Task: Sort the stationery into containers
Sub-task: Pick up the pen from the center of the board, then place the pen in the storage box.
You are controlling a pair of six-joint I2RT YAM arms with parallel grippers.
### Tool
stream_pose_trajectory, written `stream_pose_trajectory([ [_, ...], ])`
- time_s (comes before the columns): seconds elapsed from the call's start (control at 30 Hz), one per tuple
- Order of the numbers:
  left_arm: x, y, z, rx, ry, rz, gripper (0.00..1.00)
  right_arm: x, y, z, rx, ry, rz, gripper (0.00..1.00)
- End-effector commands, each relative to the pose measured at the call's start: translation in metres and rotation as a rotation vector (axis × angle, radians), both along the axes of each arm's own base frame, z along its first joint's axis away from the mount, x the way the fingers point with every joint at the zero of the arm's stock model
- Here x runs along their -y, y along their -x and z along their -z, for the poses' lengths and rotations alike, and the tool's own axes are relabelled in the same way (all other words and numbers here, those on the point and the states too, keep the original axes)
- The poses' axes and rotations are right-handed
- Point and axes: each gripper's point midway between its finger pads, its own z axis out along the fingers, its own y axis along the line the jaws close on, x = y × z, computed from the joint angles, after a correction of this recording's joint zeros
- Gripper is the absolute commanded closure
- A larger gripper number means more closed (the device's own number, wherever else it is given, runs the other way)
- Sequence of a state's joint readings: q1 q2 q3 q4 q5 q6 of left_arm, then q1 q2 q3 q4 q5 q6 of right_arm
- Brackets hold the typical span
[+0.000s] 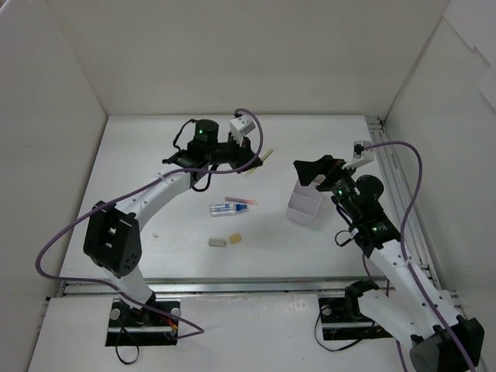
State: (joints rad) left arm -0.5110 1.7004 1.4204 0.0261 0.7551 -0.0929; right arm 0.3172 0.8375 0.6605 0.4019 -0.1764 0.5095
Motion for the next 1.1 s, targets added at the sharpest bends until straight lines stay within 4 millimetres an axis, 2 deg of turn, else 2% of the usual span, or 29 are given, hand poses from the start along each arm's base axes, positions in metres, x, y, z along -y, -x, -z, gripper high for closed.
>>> stream_pose_trajectory([
  [0.0, 0.021, 0.033, -0.056, 0.085, 0.156, 0.112, 1.00, -0.029, -0.005, -0.042, 0.115, -0.157, -0.112, 0.02],
  [0.07, 0.023, 0.037, -0.055, 0.090, 0.152, 0.094, 1.00, -0.042, -0.007, -0.042, 0.111, -0.174, -0.149, 0.02],
  [0.2, 0.027, 0.049, -0.057, 0.089, 0.170, 0.108, 1.00, -0.063, -0.019, -0.022, 0.036, -0.179, -0.154, 0.02],
  [0.37, 0.025, 0.058, -0.056, 0.097, 0.175, 0.101, 1.00, -0.070, -0.031, -0.008, -0.031, -0.221, -0.115, 0.07],
  [0.47, 0.027, 0.067, -0.053, 0.099, 0.173, 0.125, 1.00, -0.070, -0.034, -0.002, -0.048, -0.235, -0.089, 0.20],
  [0.5, 0.029, 0.070, -0.051, 0.095, 0.169, 0.130, 1.00, -0.070, -0.034, -0.002, -0.048, -0.240, -0.083, 0.38],
  [0.57, 0.028, 0.073, -0.049, 0.092, 0.168, 0.131, 1.00, -0.070, -0.035, -0.002, -0.048, -0.250, -0.069, 0.52],
  [0.6, 0.027, 0.072, -0.050, 0.094, 0.168, 0.124, 1.00, -0.071, -0.034, -0.002, -0.046, -0.251, -0.074, 0.63],
  [0.73, 0.027, 0.070, -0.049, 0.090, 0.162, 0.117, 1.00, -0.079, -0.031, -0.006, -0.033, -0.237, -0.108, 0.89],
  [0.77, 0.027, 0.069, -0.049, 0.088, 0.160, 0.116, 1.00, -0.080, -0.030, -0.006, -0.027, -0.226, -0.116, 1.00],
  [0.8, 0.027, 0.068, -0.045, 0.076, 0.150, 0.109, 1.00, -0.080, -0.030, -0.007, -0.024, -0.228, -0.112, 1.00],
  [0.83, 0.028, 0.067, -0.049, 0.077, 0.151, 0.109, 0.95, -0.080, -0.029, -0.007, -0.022, -0.224, -0.112, 1.00],
  [0.87, 0.029, 0.066, -0.045, 0.065, 0.140, 0.108, 0.80, -0.079, -0.028, -0.009, -0.008, -0.210, -0.110, 1.00],
  [0.9, 0.029, 0.065, -0.046, 0.068, 0.138, 0.109, 0.72, -0.077, -0.029, -0.009, -0.004, -0.208, -0.099, 1.00],
  [0.93, 0.030, 0.064, -0.047, 0.070, 0.136, 0.111, 0.60, -0.076, -0.029, -0.009, 0.001, -0.200, -0.093, 1.00],
  [0.97, 0.030, 0.064, -0.047, 0.075, 0.132, 0.112, 0.43, -0.073, -0.029, -0.014, 0.025, -0.182, -0.084, 1.00],
  [1.03, 0.028, 0.063, -0.048, 0.075, 0.120, 0.102, 0.35, -0.065, -0.031, -0.015, 0.037, -0.148, -0.042, 1.00],
  [1.07, 0.026, 0.062, -0.047, 0.087, 0.109, 0.095, 0.13, -0.060, -0.031, -0.019, 0.067, -0.103, -0.026, 1.00],
])
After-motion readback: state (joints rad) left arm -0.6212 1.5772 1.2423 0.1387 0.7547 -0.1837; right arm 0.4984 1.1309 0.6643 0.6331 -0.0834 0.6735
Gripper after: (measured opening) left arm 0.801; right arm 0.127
